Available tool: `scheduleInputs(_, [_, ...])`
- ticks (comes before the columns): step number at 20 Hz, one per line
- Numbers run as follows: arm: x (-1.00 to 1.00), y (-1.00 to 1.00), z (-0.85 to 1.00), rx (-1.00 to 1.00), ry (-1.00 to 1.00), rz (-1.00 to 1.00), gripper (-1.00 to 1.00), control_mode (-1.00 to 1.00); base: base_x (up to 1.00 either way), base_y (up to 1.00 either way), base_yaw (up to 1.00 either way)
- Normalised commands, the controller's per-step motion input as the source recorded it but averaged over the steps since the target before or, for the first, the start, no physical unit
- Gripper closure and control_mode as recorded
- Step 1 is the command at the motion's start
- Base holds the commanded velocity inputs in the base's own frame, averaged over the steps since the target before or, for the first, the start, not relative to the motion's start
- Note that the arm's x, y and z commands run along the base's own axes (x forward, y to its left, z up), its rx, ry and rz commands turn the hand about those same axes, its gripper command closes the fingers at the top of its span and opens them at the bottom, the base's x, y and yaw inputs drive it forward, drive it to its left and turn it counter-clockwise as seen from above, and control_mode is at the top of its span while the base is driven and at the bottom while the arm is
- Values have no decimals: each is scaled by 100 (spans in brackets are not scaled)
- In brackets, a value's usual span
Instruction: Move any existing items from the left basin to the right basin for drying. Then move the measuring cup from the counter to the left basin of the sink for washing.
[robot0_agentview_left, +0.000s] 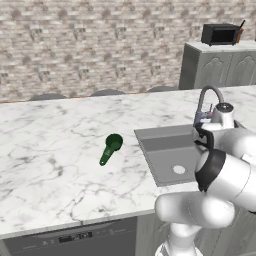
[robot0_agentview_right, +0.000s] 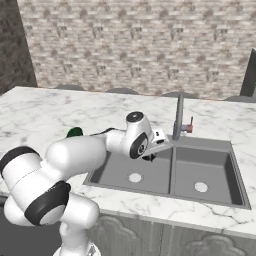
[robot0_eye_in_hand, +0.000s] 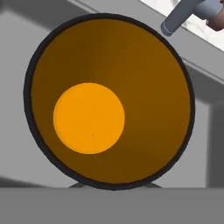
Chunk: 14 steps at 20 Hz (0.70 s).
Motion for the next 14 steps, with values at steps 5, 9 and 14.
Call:
scheduleInputs(5, [-35,-34,16,0,0,-8,100,-100,0,0,0])
scheduleInputs(9, [-35,-35,13,0,0,-9,100,-100,0,0,0])
scheduleInputs(14, [-16,-44,5,0,2,-13,100,-100,0,0,0])
